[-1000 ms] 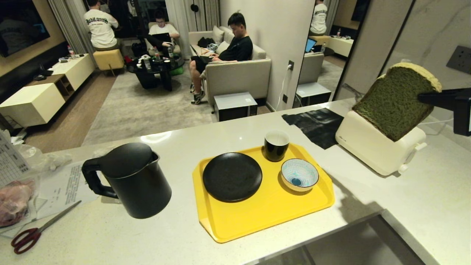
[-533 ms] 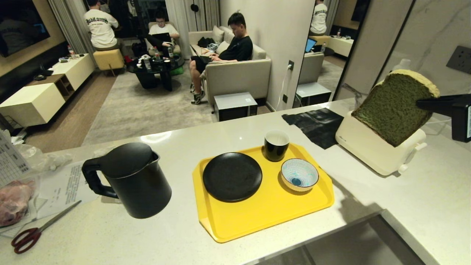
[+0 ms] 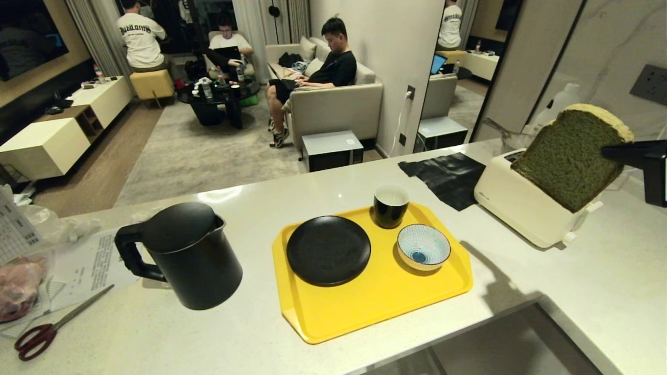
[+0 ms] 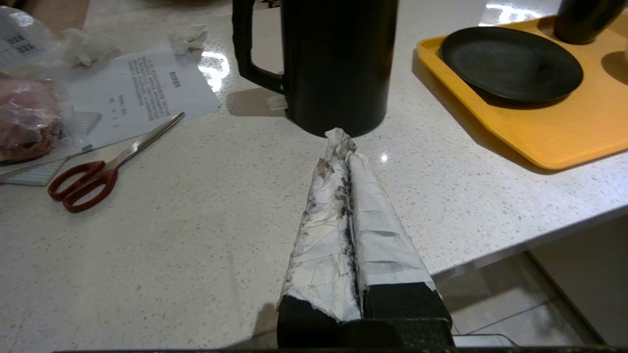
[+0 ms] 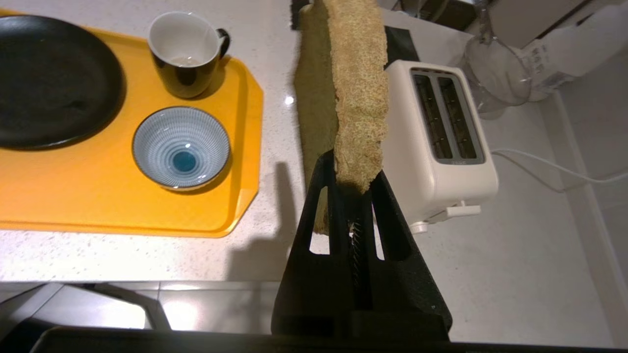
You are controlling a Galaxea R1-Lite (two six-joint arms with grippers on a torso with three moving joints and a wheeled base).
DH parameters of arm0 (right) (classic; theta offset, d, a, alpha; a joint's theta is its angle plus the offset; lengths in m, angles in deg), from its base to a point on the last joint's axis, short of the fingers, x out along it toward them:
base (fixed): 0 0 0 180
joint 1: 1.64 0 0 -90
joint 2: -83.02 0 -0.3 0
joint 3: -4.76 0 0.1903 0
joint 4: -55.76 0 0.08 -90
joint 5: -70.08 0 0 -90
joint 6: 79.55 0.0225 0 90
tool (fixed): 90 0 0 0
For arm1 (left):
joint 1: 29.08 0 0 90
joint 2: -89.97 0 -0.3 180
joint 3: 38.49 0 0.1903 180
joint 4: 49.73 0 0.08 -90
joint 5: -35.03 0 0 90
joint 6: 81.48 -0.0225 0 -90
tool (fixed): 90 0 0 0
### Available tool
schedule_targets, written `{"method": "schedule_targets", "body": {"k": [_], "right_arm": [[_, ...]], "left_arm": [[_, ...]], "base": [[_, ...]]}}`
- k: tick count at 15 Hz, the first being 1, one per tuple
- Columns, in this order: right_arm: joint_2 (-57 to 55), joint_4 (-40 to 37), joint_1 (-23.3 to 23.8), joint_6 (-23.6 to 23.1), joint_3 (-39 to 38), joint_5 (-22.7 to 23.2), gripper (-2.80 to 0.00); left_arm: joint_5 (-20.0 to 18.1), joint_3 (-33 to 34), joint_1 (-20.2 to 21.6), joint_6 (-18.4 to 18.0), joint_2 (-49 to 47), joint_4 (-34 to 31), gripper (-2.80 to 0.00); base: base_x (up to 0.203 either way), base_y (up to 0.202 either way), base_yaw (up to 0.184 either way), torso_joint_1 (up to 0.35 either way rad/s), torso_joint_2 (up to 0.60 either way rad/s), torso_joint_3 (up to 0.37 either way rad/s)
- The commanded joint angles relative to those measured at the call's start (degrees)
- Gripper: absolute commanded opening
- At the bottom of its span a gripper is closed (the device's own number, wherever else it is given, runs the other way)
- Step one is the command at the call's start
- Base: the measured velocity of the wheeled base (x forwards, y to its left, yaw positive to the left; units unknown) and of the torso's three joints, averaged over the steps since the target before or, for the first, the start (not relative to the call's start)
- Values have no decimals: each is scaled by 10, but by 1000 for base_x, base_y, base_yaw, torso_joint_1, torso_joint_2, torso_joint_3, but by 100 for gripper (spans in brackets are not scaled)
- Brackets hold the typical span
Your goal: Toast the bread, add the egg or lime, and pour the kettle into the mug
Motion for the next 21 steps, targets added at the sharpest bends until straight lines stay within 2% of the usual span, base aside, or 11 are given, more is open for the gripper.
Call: {"method": "schedule_targets", "body": {"k": [1,7,11,15,19,21], "right_arm": [[0,-1,0,-2,2,2,-280],[-1,-1,0,-4,-4,2,-280],[1,0,0,-4,-29,8,-280],[28,-5,-3,-35,-68,134,-280],[24,-5,-61,-24,-115,143,-280],[13,-2,-107,27,-125,145,-280]], "left_arm": [[0,0,0,0,2,0,-280],[0,0,0,0,2,0,-280],[0,0,0,0,2,0,-280],[0,0,0,0,2,0,-280],[0,0,0,0,2,0,-280],[0,0,0,0,2,0,-280]], "base": [[0,0,0,0,0,0],[2,-8,134,0,1,2],[0,0,0,0,0,0],[0,0,0,0,0,0],[0,0,0,0,0,0],[0,0,0,0,0,0]]}}
